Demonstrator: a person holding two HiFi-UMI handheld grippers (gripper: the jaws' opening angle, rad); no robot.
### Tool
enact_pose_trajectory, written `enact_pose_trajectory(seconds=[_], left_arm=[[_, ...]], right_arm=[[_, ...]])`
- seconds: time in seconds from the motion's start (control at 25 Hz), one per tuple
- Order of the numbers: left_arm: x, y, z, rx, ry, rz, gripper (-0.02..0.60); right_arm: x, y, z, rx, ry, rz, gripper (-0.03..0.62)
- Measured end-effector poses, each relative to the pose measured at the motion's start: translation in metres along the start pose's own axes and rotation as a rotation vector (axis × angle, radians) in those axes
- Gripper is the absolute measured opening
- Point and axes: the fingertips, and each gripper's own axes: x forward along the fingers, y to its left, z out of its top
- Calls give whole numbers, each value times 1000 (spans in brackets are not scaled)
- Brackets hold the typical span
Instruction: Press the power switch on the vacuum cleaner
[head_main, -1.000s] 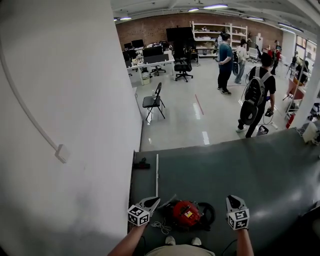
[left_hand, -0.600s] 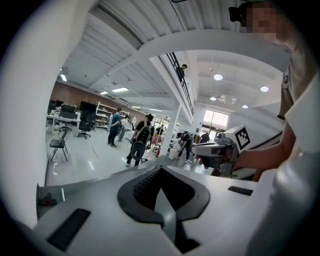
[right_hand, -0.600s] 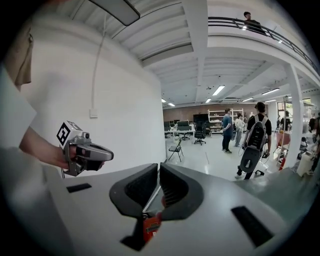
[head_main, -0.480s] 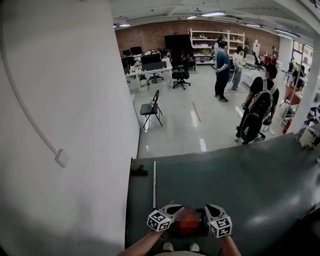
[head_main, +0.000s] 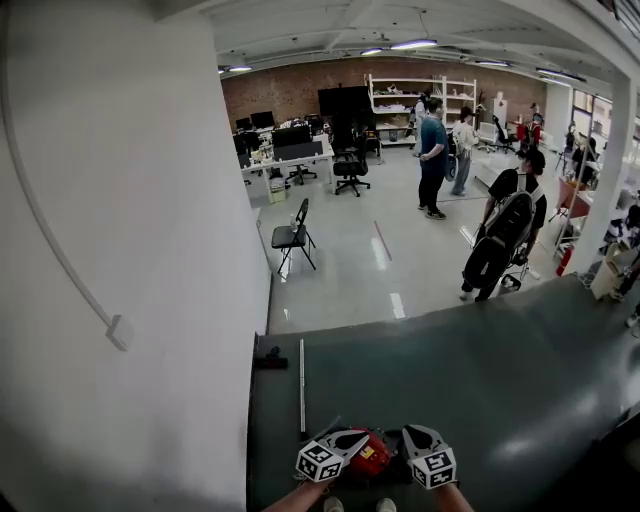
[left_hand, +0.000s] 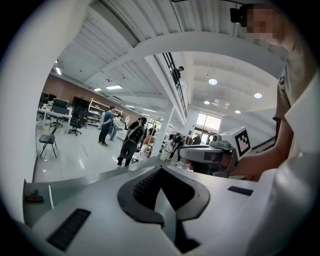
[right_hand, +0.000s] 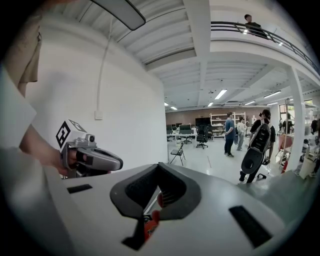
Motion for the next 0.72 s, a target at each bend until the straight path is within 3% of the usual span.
enact_pose_trajectory(seconds=[0.72], left_arm=[[24, -6, 12, 17, 17, 5, 6]], right_arm=[[-8, -30, 6, 2, -20, -8, 6]])
